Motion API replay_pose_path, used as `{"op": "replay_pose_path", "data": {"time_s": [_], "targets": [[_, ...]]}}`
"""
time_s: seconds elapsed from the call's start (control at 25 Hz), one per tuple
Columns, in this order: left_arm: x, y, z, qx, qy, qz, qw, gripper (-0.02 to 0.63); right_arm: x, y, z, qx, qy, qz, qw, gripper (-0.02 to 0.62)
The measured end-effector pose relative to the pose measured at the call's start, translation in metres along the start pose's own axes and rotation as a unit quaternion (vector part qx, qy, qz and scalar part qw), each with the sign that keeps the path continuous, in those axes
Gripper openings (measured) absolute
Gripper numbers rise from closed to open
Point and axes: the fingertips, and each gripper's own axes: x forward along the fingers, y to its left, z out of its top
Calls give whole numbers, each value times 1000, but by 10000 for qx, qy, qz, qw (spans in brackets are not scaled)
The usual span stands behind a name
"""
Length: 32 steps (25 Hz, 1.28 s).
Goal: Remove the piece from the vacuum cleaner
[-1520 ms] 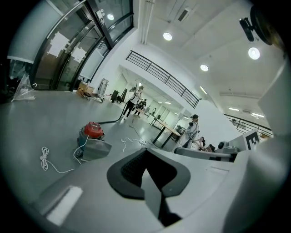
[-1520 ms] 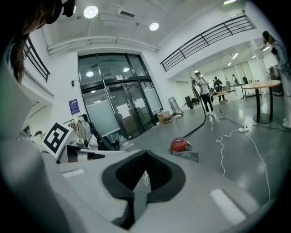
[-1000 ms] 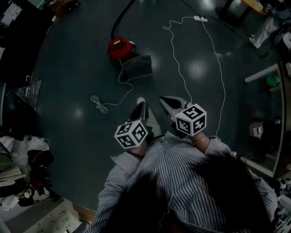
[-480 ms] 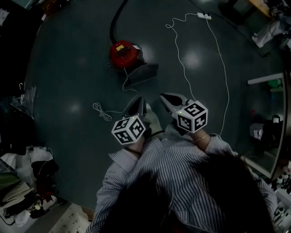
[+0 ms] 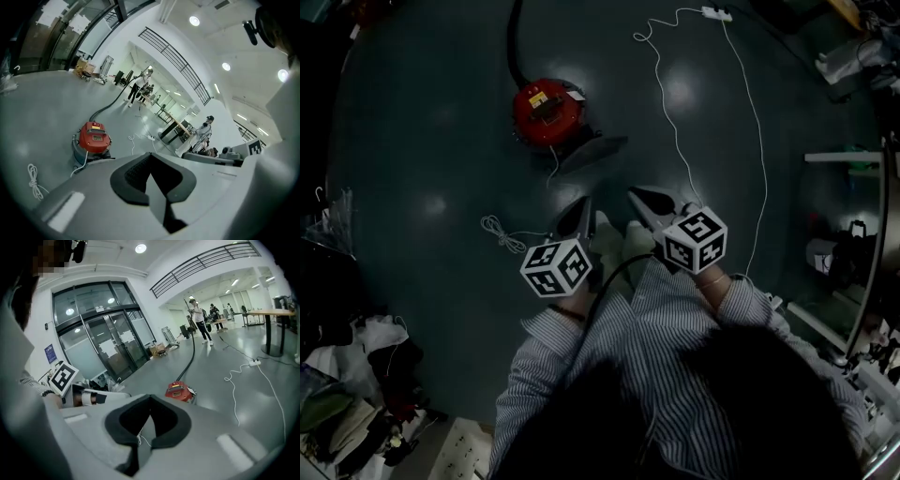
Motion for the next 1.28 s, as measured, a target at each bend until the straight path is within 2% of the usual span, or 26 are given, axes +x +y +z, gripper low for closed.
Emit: {"op": "replay_pose_path", "data": {"time_s": [0.12,0.24,0.36,0.44,0.6,0.8,0.96,1.16,1.28], "targets": [[17,16,-10,-104,224,23,9997,5,14,-24,-8,-39,188,-137,9997,2],[40,32,-20,-332,450,-77,9984,6,33,-48,-14,-417,370,-307,9980,2],[66,51,-23,-278,430,-29,9987,6,61,-66,-24,-832,626,-159,9944,2],[85,60,-24,-165,347,-40,9993,6,79,-77,-31,-923,758,-10,9928,2],[122,74,-32,-188,266,-286,9991,6,109,-95,-45,-1034,946,185,9900,2],[163,113,-47,452,483,-42,9978,9,150,-117,-62,-1557,1048,464,9811,2],[191,147,-63,724,725,172,9946,71,179,-144,-82,-1976,1285,591,9700,2],[226,185,-92,1083,1096,388,9873,121,214,-172,-118,-2372,1727,801,9526,21],[247,202,-105,1341,1287,455,9815,126,231,-193,-136,-2552,1926,718,9448,29]]}}
